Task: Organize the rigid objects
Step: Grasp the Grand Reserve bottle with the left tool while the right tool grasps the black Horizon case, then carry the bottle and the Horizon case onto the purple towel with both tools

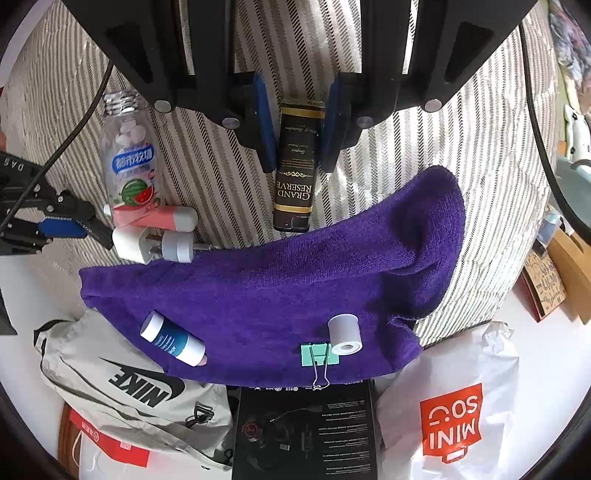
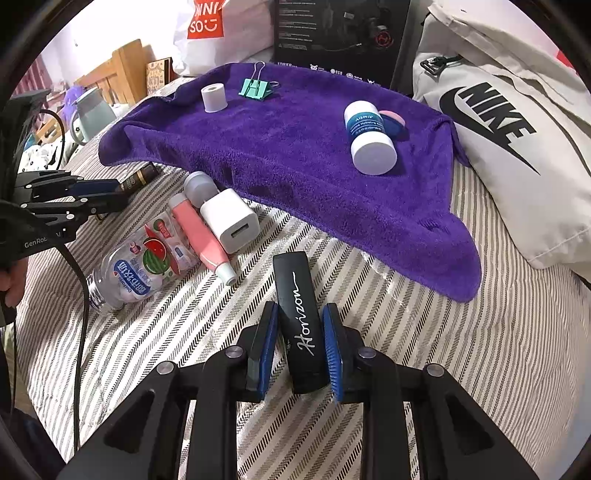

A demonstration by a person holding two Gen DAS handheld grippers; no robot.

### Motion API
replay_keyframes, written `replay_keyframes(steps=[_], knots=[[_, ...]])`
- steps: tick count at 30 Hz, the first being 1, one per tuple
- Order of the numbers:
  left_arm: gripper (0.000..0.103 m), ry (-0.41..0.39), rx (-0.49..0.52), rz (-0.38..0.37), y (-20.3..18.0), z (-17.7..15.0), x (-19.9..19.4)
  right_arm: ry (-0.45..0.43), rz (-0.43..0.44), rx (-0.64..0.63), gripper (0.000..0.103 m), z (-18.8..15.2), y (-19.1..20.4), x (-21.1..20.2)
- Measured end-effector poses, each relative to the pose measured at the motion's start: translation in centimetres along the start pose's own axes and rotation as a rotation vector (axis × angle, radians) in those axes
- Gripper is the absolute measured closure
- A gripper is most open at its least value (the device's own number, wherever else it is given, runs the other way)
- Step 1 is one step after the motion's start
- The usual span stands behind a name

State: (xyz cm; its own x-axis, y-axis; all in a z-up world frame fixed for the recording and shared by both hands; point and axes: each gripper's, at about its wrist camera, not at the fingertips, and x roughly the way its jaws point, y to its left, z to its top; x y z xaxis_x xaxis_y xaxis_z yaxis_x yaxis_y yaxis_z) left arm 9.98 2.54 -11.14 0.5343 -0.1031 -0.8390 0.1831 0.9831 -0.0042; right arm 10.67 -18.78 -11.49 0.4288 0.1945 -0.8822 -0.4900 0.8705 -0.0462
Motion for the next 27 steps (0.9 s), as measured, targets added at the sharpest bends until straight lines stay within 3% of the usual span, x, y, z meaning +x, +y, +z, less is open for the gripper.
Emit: replay_keyframes(steps=[16,27], knots=[[0.08,-0.025,0.008,-0.048,0.9,0.5,-1.4,-0.012,0.051,0.058,0.079,-0.5,-0.9,-1.2],[0.079,0.012,0.05,-0.021,0.1,0.9,0.7,0.018,0.042,0.021,0.079,-0.2,-0.3,-0.3]])
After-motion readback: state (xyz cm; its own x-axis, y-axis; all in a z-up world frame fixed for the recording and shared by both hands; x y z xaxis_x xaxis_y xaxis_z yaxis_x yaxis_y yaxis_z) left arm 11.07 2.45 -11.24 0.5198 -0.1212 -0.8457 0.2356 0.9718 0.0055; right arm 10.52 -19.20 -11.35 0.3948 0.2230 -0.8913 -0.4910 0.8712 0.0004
